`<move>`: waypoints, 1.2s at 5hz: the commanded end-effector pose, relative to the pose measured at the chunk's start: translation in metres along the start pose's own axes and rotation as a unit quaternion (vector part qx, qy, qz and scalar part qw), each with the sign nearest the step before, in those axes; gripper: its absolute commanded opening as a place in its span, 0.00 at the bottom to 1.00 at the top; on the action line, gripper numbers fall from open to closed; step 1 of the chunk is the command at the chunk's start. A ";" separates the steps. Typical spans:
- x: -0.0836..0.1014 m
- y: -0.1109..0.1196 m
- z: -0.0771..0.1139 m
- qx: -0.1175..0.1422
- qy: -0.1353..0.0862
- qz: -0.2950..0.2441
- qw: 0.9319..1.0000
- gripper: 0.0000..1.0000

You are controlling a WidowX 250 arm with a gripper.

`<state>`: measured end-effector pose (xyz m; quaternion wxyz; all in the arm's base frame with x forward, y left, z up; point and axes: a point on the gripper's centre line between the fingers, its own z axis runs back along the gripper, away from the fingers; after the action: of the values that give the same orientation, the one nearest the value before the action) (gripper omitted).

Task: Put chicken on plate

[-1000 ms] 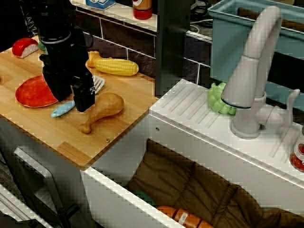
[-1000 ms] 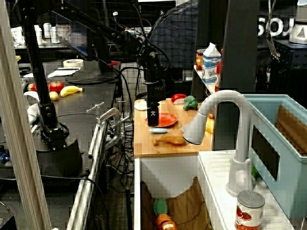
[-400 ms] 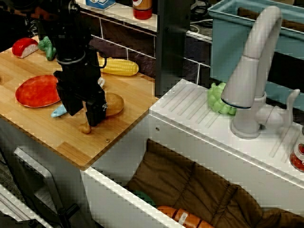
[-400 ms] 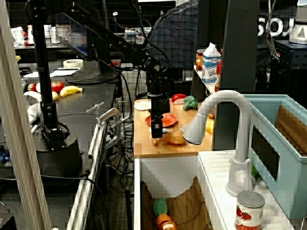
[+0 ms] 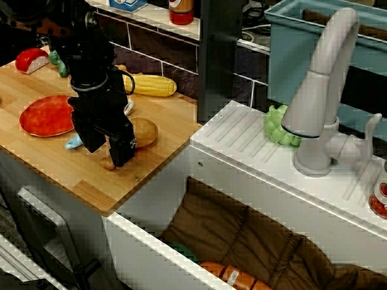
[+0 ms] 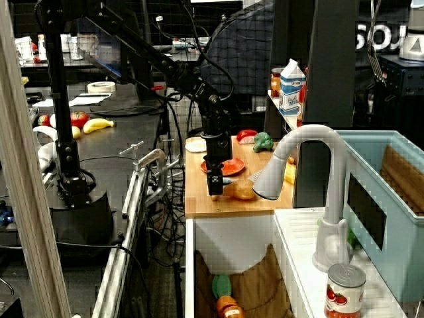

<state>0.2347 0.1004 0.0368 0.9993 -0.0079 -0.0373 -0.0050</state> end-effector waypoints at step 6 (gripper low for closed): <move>0.012 0.007 -0.027 0.122 -0.017 0.042 0.991 1.00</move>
<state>0.2538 0.1042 0.0145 0.9908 0.1120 -0.0643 0.0415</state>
